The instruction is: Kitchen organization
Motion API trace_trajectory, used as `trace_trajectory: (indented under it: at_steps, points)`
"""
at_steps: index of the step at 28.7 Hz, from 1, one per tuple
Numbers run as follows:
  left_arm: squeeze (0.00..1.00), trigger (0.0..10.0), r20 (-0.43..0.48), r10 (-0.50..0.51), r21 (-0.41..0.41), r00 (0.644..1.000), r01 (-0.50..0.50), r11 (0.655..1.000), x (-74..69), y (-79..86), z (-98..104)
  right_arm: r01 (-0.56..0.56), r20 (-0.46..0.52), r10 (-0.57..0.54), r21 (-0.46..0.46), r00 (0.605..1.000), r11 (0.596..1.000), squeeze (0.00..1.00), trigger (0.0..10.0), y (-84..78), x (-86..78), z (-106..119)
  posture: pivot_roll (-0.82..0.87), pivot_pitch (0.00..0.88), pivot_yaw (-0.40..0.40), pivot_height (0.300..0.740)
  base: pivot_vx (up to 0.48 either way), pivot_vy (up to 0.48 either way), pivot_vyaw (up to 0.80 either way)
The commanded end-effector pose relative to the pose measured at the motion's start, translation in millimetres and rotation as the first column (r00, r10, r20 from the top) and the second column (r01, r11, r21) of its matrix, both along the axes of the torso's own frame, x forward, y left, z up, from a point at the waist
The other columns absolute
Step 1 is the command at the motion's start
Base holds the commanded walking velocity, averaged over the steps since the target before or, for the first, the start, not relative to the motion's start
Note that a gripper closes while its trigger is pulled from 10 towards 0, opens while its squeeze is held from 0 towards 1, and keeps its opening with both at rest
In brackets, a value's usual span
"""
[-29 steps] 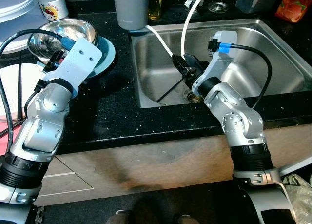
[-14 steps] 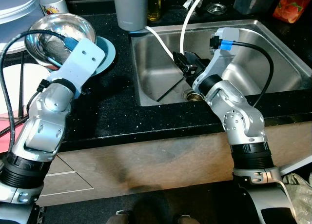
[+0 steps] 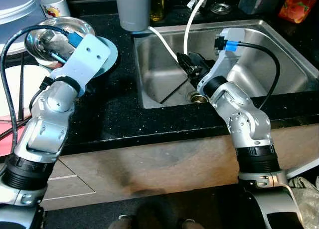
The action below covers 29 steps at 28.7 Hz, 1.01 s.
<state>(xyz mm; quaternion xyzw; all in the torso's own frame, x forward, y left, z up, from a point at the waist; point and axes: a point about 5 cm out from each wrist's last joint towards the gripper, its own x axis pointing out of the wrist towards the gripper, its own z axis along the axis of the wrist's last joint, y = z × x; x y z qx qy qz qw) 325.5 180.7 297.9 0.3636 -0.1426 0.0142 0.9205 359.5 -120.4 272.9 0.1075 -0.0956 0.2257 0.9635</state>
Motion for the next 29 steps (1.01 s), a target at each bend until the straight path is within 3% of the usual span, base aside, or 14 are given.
trace_trajectory:
  at_steps: [1, 14, 19, 20, 21, 24, 26, 27, 28, 29]
  points:
    - [0.0, 0.0, 0.028, -0.012, -0.01, 1.0, 0.013, 1.0, -1.8, -0.8, 5, 0.005, 0.014, -0.005, 0.0, 1.0, 1.0, 0.0, 10.0, -0.5, 0.4, 4, 0.02, 0.16, 0.015, 0.74, 0.0, 0.0, 0.0]
    - [0.0, 0.0, 0.137, -0.087, -0.026, 0.987, 0.092, 0.995, -8.8, -12.3, 20, -0.006, 0.019, 0.006, 0.007, 1.0, 1.0, 0.0, 10.0, 1.6, -0.5, 6, 0.02, 0.158, 0.013, 0.74, 0.0, 0.0, 0.0]
    - [0.0, 0.0, 0.3, -0.122, -0.037, 0.946, 0.139, 0.99, -17.0, -17.2, 41, -0.008, 0.022, 0.008, 0.016, 1.0, 1.0, 0.0, 10.0, 2.5, -1.3, 6, 0.02, 0.16, 0.013, 0.74, 0.0, 0.0, 0.0]
    - [0.0, 0.0, 0.3, -0.122, -0.037, 0.946, 0.139, 0.99, -17.0, -17.2, 41, -0.008, 0.022, 0.008, 0.016, 1.0, 1.0, 0.0, 10.0, 2.5, -1.3, 6, 0.02, 0.16, 0.013, 0.74, 0.0, 0.0, 0.0]
    - [0.0, 0.0, 0.362, -0.137, -0.08, 0.922, 0.177, 0.981, -20.3, -18.9, 48, -0.006, 0.026, 0.006, 0.023, 1.0, 1.0, 0.0, 10.0, 2.3, -1.3, 7, 0.02, 0.163, 0.012, 0.74, 0.0, 0.0, 0.0]
    - [0.0, 0.0, 0.392, -0.153, -0.095, 0.907, 0.205, 0.974, -22.2, -20.6, 51, -0.004, 0.032, 0.003, 0.032, 0.999, 0.999, 0.0, 10.0, 2.0, -1.1, 9, 0.02, 0.167, 0.012, 0.74, 0.0, 0.0, 0.0]
    - [0.0, 0.0, 0.447, -0.205, -0.201, 0.871, 0.321, 0.926, -26.2, -25.4, 56, -0.002, 0.039, 0.0, 0.04, 0.999, 0.999, 0.0, 10.0, 1.5, -0.9, 10, 0.02, 0.167, 0.011, 0.74, 0.0, 0.0, 0.0]
    - [0.0, 0.0, 0.468, -0.241, -0.289, 0.85, 0.405, 0.868, -27.3, -28.0, 57, 0.002, 0.048, -0.004, 0.047, 0.999, 0.999, 0.0, 10.0, 1.1, -0.9, 11, 0.02, 0.169, 0.01, 0.74, 0.0, 0.0, 0.0]
    - [0.0, 0.0, 0.466, -0.277, -0.406, 0.84, 0.481, 0.777, -26.1, -30.0, 54, 0.005, 0.056, -0.008, 0.058, 0.998, 0.998, 0.0, 10.0, 0.8, -1.0, 13, 0.02, 0.171, 0.01, 0.74, 0.0, 0.0, 0.0]
    - [0.0, 0.0, 0.466, -0.277, -0.406, 0.84, 0.481, 0.777, -26.1, -30.0, 54, 0.005, 0.056, -0.008, 0.058, 0.998, 0.998, 0.0, 10.0, 0.8, -1.0, 13, 0.02, 0.171, 0.01, 0.74, 0.0, 0.0, 0.0]
